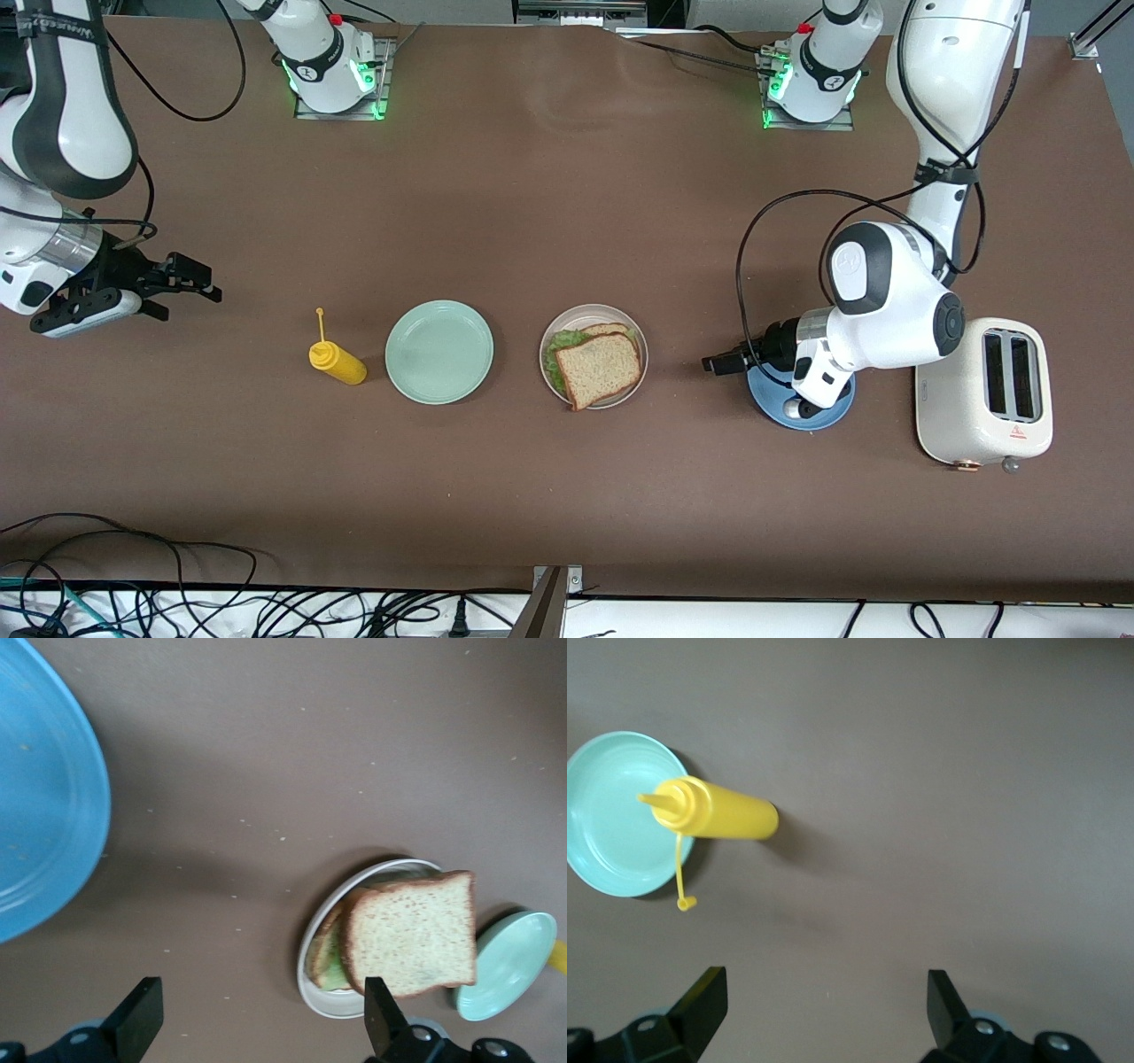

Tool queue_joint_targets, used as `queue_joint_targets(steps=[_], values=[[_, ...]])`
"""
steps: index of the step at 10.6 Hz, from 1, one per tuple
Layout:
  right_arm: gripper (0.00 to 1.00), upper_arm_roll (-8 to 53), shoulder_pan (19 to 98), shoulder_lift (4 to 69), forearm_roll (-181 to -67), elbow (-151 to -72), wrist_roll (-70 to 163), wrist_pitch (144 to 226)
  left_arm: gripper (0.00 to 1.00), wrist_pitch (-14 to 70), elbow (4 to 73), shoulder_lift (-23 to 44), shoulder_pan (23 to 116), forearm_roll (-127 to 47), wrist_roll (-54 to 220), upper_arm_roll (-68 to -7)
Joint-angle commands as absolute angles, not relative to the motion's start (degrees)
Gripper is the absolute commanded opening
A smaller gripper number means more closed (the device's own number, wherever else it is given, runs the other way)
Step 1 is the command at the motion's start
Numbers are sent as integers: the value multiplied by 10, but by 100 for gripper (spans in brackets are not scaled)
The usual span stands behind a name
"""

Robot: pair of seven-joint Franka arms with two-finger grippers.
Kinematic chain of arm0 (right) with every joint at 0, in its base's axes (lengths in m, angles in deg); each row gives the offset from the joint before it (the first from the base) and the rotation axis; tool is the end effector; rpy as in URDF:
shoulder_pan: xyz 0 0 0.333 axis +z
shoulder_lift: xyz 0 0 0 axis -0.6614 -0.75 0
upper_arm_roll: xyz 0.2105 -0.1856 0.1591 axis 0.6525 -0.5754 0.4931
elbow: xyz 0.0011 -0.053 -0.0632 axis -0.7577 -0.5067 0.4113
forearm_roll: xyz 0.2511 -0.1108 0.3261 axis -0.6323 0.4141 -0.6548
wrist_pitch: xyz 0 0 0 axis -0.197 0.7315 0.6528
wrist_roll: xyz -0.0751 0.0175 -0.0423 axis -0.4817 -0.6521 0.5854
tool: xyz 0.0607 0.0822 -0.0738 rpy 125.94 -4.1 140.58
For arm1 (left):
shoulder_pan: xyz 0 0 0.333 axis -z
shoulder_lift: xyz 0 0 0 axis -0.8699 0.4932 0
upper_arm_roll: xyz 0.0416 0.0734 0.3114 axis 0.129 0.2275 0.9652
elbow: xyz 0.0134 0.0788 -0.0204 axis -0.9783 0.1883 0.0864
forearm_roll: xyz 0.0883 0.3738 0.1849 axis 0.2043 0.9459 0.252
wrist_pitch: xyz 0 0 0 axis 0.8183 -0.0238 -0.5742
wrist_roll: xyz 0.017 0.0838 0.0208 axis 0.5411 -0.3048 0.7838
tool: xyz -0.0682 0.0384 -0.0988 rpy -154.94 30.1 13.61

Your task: Make sandwich on beige plate with both arms

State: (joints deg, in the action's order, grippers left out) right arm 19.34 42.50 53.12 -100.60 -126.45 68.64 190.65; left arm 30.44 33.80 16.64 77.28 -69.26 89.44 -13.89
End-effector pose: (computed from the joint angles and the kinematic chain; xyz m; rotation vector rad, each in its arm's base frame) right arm 0.6111 -0.0673 0.3772 -2.9537 -0.3279 -0.0950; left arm 0.6809 -0.1860 0.2551 2.6077 0.5117 -0.2984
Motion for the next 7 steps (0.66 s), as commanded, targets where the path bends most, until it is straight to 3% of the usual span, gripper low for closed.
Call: queue_joint_targets(steps=[1,5,7], values=[[100,216,423,538,-967,-1217,590,1835,100,265,344,128,749,-610,904,-141],[100,257,421,548,-906,-1106,458,1646,100,202,334,104,718,-463,898,-141],[100,270,416,563,-897,-1069,446,1590,100,171,319,102,716,-400,890,-141]])
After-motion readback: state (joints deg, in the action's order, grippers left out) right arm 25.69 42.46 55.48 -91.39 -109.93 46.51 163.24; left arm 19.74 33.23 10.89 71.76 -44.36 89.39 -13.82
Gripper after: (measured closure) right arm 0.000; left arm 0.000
